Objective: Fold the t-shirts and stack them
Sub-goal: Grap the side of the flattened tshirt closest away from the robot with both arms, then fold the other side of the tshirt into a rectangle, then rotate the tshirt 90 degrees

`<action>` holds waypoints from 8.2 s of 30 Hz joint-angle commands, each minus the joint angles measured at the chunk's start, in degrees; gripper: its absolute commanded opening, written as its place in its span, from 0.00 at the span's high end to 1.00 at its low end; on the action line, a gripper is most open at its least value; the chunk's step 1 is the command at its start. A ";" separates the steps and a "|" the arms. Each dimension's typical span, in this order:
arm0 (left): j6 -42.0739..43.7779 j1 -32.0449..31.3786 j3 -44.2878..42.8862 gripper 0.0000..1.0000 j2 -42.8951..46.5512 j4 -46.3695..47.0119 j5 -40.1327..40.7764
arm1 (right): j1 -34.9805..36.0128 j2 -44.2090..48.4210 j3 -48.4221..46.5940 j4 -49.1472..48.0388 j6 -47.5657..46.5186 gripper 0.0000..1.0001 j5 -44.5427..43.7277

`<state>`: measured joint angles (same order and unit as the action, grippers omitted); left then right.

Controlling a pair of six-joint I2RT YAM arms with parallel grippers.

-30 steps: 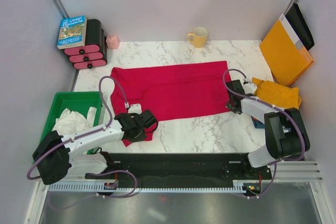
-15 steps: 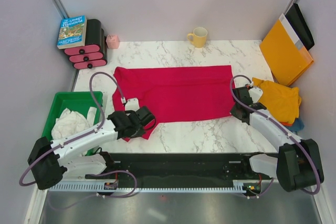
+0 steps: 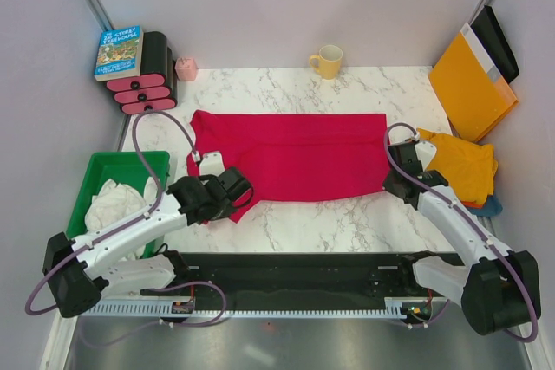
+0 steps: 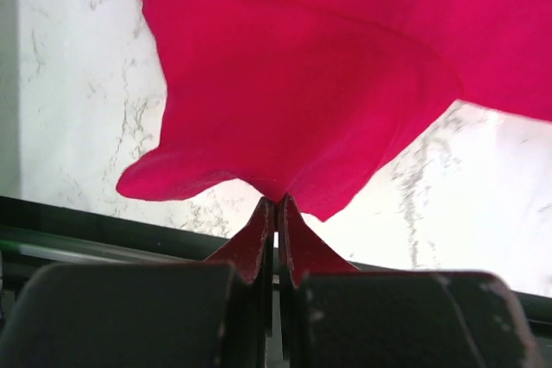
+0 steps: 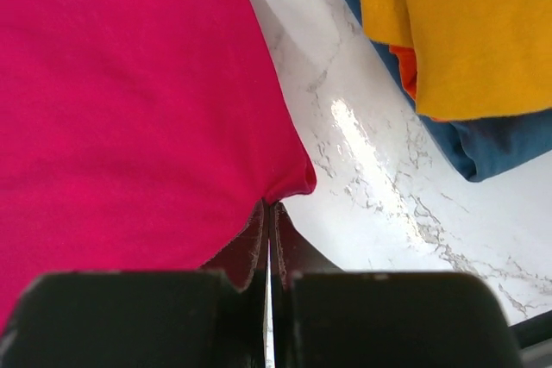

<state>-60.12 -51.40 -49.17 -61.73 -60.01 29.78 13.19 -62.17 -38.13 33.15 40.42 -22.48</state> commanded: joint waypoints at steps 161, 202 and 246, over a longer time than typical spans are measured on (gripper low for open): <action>16.87 26.26 -6.82 0.89 -21.13 18.52 -5.26 | 7.46 -34.16 -38.69 -6.69 -6.50 0.64 6.57; 25.66 28.81 -38.80 0.92 -55.85 30.39 -9.30 | 14.32 -25.81 -26.29 -7.13 -8.34 0.62 6.31; 12.48 27.40 -6.63 0.90 -34.50 19.40 -17.48 | 2.72 -67.91 -61.64 -2.82 -4.74 0.96 3.32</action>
<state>-44.07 -23.99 -53.30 -92.92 -38.57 11.79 15.70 -132.53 -104.84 28.10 34.52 -20.56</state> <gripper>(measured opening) 0.101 0.037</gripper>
